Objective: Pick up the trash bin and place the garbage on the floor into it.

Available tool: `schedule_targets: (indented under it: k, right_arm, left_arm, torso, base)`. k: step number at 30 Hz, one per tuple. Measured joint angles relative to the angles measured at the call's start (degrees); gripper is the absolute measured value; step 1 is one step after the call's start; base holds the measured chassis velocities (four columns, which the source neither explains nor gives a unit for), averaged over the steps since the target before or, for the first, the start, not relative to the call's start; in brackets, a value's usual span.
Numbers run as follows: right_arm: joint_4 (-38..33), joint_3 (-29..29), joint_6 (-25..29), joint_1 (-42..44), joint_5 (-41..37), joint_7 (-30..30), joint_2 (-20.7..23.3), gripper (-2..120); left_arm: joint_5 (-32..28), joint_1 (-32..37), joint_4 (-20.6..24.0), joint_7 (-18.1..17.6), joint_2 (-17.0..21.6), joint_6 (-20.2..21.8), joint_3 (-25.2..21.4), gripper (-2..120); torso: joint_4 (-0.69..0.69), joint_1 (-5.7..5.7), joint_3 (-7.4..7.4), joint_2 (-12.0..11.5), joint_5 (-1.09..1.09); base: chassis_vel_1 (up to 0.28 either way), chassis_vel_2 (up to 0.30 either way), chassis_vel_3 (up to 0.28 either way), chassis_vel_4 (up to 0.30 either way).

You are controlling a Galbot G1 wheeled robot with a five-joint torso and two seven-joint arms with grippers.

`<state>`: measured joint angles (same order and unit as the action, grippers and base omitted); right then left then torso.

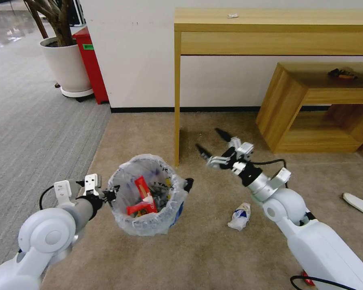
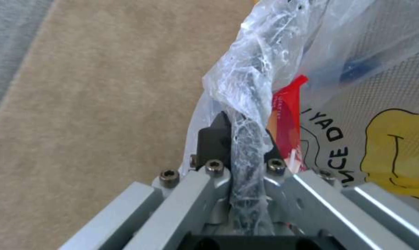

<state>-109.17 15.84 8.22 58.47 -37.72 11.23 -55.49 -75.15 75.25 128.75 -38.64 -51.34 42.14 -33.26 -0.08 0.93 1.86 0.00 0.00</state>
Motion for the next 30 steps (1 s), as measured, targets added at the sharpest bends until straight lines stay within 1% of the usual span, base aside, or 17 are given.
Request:
schedule_targets:
  k: [1,3,4,5,8,9,11,15,20,30]
  right_arm:
    - [0.0,0.0,0.0,0.0,0.0,0.0,0.0,100]
    - [-0.1,2.2,-0.1,0.8,1.2,-5.4,-0.4,100]
    - [-0.1,3.3,-0.3,1.3,1.6,-7.1,-0.5,100]
    - [-0.1,3.3,-0.3,1.3,1.6,-7.1,-0.5,100]
    - [-0.1,6.9,-0.4,3.0,2.5,-10.2,-1.0,100]
    - [-0.1,6.9,-0.4,3.0,2.5,-10.2,-1.0,100]
    - [0.0,9.6,-0.3,4.3,3.5,-10.6,-1.5,100]
    - [-0.4,12.8,-0.5,5.9,5.2,-11.9,-2.2,100]
    - [-1.2,15.0,-1.0,8.3,5.8,-13.2,-2.6,100]
    - [-2.3,16.6,0.5,11.5,6.3,-11.7,-3.7,100]
  left_arm:
    - [0.0,0.0,0.0,0.0,0.0,0.0,0.0,0]
    - [0.2,0.1,0.0,-1.6,0.3,0.0,-1.1,0]
    - [0.3,0.1,0.0,-2.4,0.4,0.0,-1.8,0]
    - [0.3,0.1,0.0,-2.4,0.4,0.0,-1.8,0]
    - [0.0,0.5,-0.1,-5.0,0.2,0.0,-3.6,0]
    - [0.0,0.5,-0.1,-5.0,0.2,0.0,-3.6,0]
    - [0.6,1.2,0.2,-6.0,-0.2,0.0,-4.0,0]
    - [2.9,2.1,1.0,-5.9,-0.6,0.0,-4.0,0]
    - [3.6,2.2,1.5,-5.5,-0.6,0.0,-4.1,0]
    - [4.0,2.6,1.5,-4.1,-0.6,0.0,-4.0,0]
  torso:
    - [0.00,0.00,0.00,0.0,0.00]
    - [0.00,0.00,0.00,0.0,0.00]
    - [0.00,0.00,0.00,0.0,0.00]
    - [0.00,0.00,0.00,0.0,0.00]
    - [0.00,0.00,0.00,0.0,0.00]
    - [0.00,0.00,0.00,0.0,0.00]
    - [0.01,0.00,0.00,0.0,0.00]
    - [0.00,0.00,0.00,0.0,0.00]
    - [0.00,0.00,0.00,0.0,0.00]
    - [0.00,0.00,0.00,0.0,0.00]
  base:
    - [0.000,0.000,0.000,0.000]
    - [0.000,0.000,0.000,0.000]
    - [0.000,0.000,0.000,0.000]
    - [0.000,0.000,0.000,0.000]
    - [0.000,0.000,0.000,0.000]
    - [0.000,0.000,0.000,0.000]
    - [0.000,0.000,0.000,0.000]
    - [0.000,0.000,0.000,0.000]
    - [0.000,0.000,0.000,0.000]
    - [0.000,0.000,0.000,0.000]
